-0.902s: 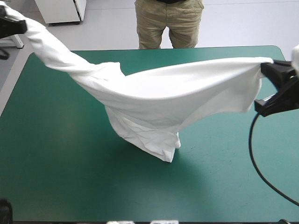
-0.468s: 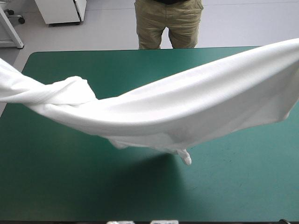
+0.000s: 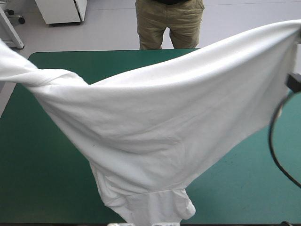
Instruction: Fold the cloth
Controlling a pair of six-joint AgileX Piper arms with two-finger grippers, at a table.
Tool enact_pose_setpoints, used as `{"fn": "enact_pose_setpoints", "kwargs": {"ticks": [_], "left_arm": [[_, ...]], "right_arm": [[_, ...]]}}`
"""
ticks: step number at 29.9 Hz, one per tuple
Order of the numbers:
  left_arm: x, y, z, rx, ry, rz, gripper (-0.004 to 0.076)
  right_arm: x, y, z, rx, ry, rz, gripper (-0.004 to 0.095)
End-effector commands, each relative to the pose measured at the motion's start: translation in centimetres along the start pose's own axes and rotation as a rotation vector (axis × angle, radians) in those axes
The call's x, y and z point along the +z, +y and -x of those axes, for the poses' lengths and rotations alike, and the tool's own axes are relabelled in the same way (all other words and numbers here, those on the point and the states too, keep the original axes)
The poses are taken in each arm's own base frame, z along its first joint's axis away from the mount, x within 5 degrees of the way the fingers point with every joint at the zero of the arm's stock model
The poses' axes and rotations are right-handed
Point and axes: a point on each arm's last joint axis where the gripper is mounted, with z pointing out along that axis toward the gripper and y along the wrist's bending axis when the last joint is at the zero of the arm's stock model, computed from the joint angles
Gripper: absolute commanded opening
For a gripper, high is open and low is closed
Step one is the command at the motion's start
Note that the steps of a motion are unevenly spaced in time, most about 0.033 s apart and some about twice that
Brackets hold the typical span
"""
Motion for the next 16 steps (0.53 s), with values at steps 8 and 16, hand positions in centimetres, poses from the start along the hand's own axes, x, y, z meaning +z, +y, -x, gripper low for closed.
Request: {"fn": "enact_pose_setpoints", "kwargs": {"ticks": [8,16], "left_arm": [[18.0,-5.9,-5.7,0.011,0.286,-0.187,-0.0009],[29.5,-10.8,-14.6,0.005,0.514,-0.310,-0.0009]], "right_arm": [[21.1,3.4,-7.4,-0.064,0.411,0.055,-0.0013],[34.3,3.3,-17.2,-0.035,0.639,0.056,-0.0013]]}}
